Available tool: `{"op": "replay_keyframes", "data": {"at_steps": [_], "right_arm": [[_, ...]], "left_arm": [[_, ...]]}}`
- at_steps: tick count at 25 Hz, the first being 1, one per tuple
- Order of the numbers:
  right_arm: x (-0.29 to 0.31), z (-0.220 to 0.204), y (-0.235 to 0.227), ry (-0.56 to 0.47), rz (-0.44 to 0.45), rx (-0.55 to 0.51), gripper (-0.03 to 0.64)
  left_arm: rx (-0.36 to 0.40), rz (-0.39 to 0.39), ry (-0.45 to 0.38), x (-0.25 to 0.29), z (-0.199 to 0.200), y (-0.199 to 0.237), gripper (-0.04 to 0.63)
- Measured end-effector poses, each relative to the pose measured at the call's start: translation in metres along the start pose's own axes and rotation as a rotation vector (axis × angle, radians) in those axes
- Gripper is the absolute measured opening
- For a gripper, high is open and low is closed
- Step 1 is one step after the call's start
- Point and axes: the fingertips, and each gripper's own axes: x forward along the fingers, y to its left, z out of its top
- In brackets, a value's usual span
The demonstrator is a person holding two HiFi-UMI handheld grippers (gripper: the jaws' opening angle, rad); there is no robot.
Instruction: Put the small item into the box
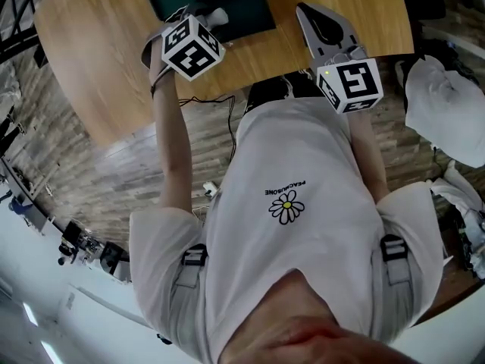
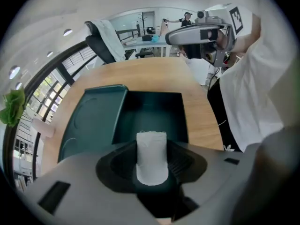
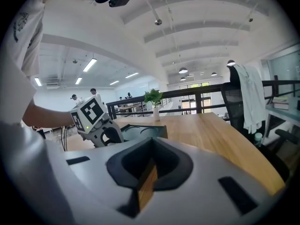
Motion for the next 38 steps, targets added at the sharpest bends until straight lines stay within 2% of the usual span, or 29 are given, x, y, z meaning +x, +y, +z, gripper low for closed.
{"op": "replay_keyframes", "data": {"at_steps": [4,8,14,19,22,27,32,35,38], "right_arm": [[0.0,-0.012,0.003,0.035,0.007,0.004,0.006],[-0.001,-0.017,0.004,0.043,0.031,-0.002,0.006],[0.0,-0.02,0.01,0.043,0.057,-0.003,0.006],[0.002,-0.017,0.012,0.034,0.07,-0.004,0.006],[-0.002,-0.016,0.009,0.029,0.069,-0.002,0.006],[-0.002,-0.016,0.013,0.034,0.072,-0.008,0.006],[-0.003,-0.011,0.013,0.032,0.08,-0.036,0.006],[-0.004,-0.004,0.017,0.024,0.084,-0.089,0.006],[0.0,0.012,0.026,-0.014,0.111,-0.112,0.006]], "left_arm": [[0.018,-0.124,0.02,0.017,-0.003,-0.015,0.198],[0.032,-0.144,0.049,0.032,-0.001,-0.016,0.198],[0.045,-0.118,0.037,0.042,0.002,-0.016,0.201],[0.023,-0.115,0.046,0.044,-0.002,-0.015,0.207],[0.024,-0.123,0.048,0.045,-0.002,-0.018,0.231],[0.024,-0.111,0.027,0.04,-0.001,-0.014,0.242],[0.027,-0.099,0.04,0.031,0.005,-0.012,0.242],[0.026,-0.062,0.007,0.011,0.018,-0.008,0.242],[-0.028,0.0,-0.092,-0.021,0.036,0.004,0.221]]}}
